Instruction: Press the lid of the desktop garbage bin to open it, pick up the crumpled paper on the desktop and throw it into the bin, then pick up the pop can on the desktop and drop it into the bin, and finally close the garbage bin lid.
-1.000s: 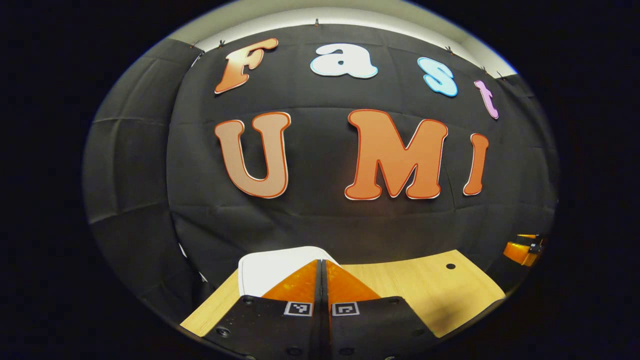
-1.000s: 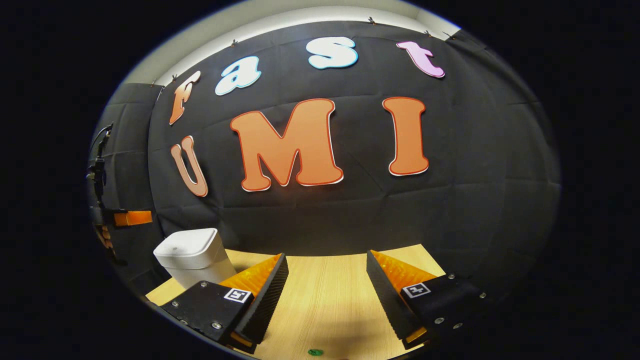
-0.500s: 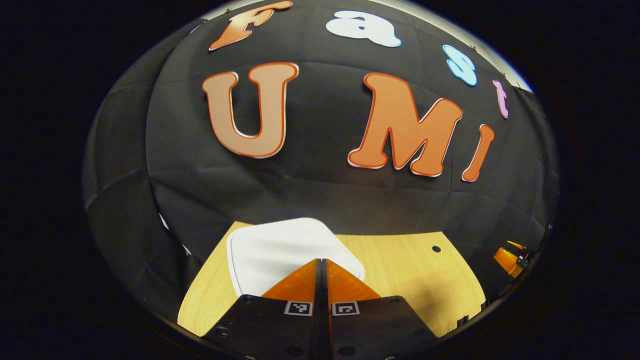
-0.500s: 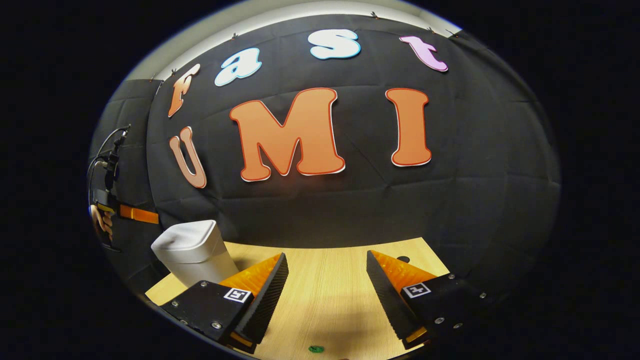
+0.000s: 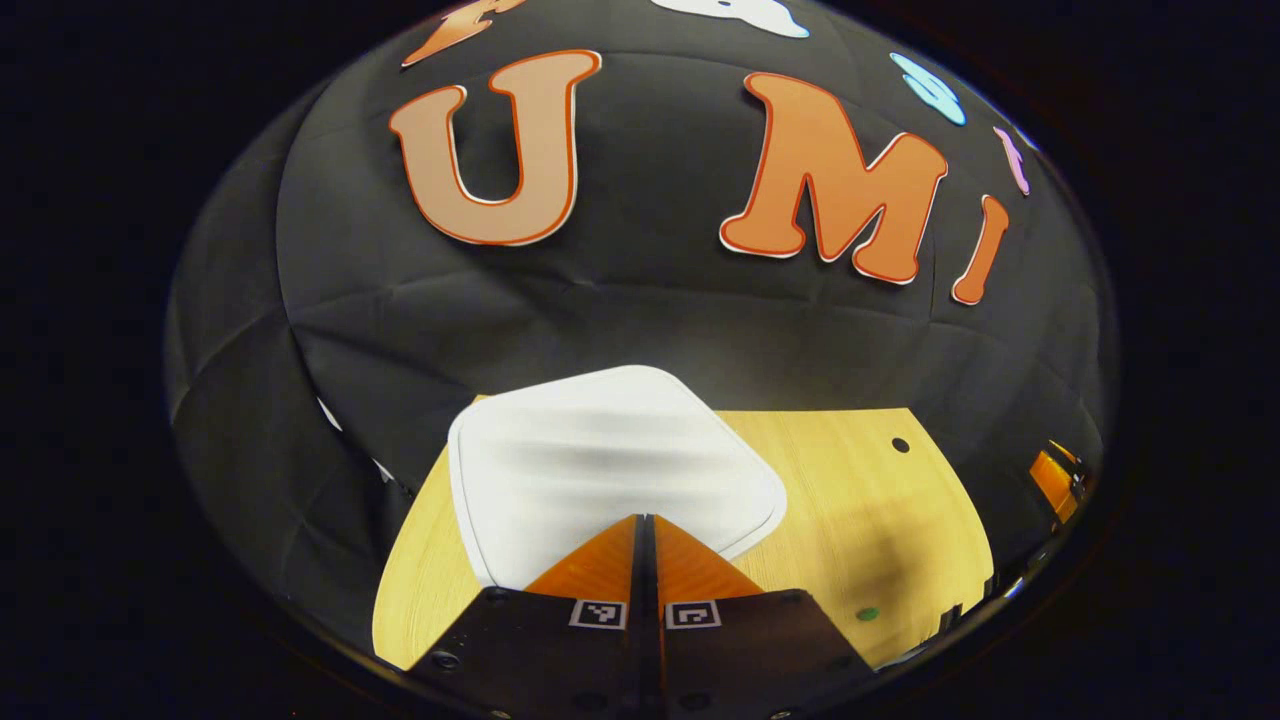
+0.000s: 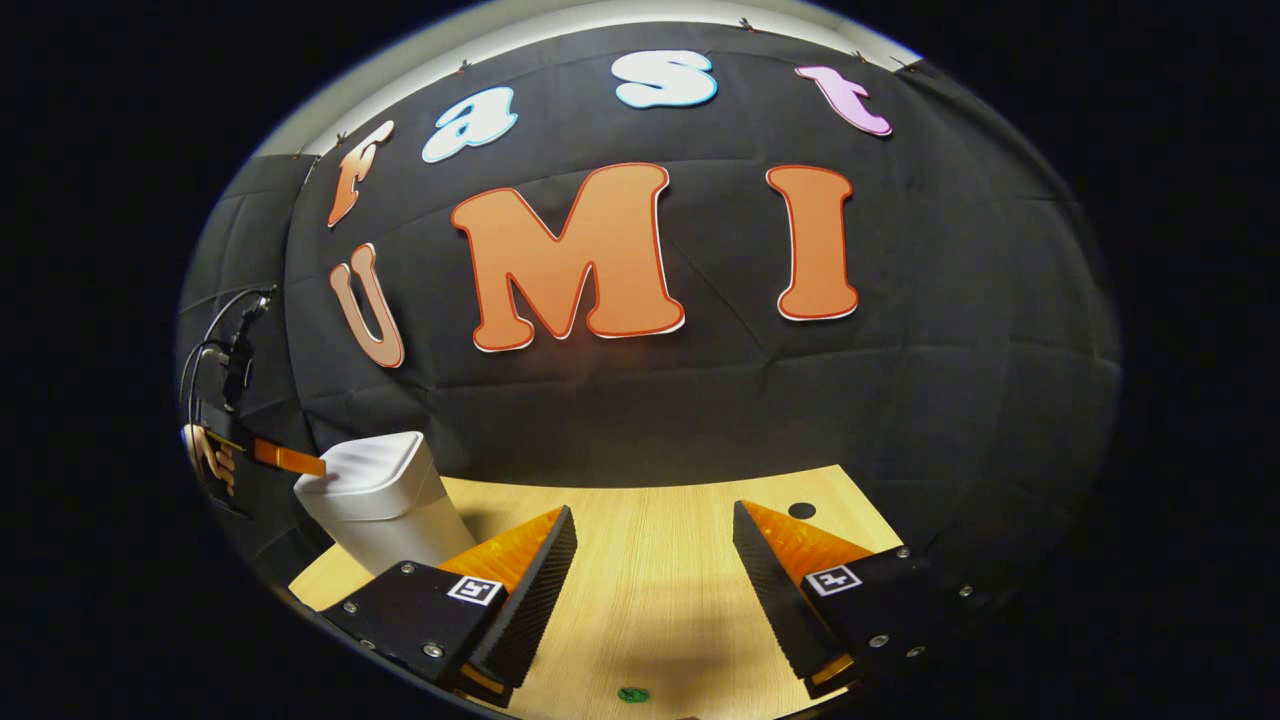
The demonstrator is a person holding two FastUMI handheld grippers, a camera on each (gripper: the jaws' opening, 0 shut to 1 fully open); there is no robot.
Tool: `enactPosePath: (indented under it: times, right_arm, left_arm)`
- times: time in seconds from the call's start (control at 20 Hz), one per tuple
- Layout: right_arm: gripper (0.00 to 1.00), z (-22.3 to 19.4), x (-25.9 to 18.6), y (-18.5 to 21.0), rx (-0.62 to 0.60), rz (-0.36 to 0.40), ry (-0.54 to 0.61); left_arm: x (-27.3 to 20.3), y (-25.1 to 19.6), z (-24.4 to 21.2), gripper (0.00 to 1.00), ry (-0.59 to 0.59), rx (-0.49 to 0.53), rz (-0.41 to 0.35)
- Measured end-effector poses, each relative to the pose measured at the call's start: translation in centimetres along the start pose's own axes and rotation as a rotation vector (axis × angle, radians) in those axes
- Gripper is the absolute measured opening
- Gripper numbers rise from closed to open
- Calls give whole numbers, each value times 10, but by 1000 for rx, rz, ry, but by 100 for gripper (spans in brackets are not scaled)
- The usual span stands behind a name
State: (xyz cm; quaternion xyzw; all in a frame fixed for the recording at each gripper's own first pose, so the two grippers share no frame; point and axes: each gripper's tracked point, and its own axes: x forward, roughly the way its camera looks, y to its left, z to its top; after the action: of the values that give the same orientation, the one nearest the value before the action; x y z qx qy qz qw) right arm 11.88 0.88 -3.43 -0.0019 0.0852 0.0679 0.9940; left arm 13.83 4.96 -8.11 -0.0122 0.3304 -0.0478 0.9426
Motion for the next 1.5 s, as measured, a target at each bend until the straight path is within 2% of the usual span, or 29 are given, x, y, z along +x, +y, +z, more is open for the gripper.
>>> enactPosePath:
  times: [0.05,0.1,0.2,0.35,0.55,0.65,0.75,0.9,1.05,1.35,1.5]
  right_arm:
    - [94,-1,0,0,6,-7,1]
    - [94,-1,1,0,8,-7,2]
    - [94,-2,4,2,13,-2,5]
    - [94,2,2,4,13,4,-3]
    - [94,4,1,4,20,5,-4]
    - [94,7,-1,3,31,11,-5]
    - [94,15,-5,-2,30,1,-22]
    - [94,25,-12,-1,46,7,-51]
    - [94,34,-18,0,48,6,-84]
    - [94,30,-23,5,19,23,-63]
    - [94,27,-24,7,8,30,-58]
  left_arm:
    - [0,3,6,1,-30,1,3]
    - [4,-1,17,1,-80,-30,-32]
    - [8,-2,22,0,-82,-59,-73]
    - [8,-2,21,0,-94,-67,-85]
    - [6,0,24,0,-102,-35,-52]
    - [-3,23,46,0,-161,29,69]
    - [-28,27,85,0,-275,33,113]
    - [-83,14,116,0,-473,27,117]
    - [-109,-8,101,0,-558,6,126]
    - [-120,-29,88,0,-612,13,117]
    - [-116,-31,82,0,-613,11,142]
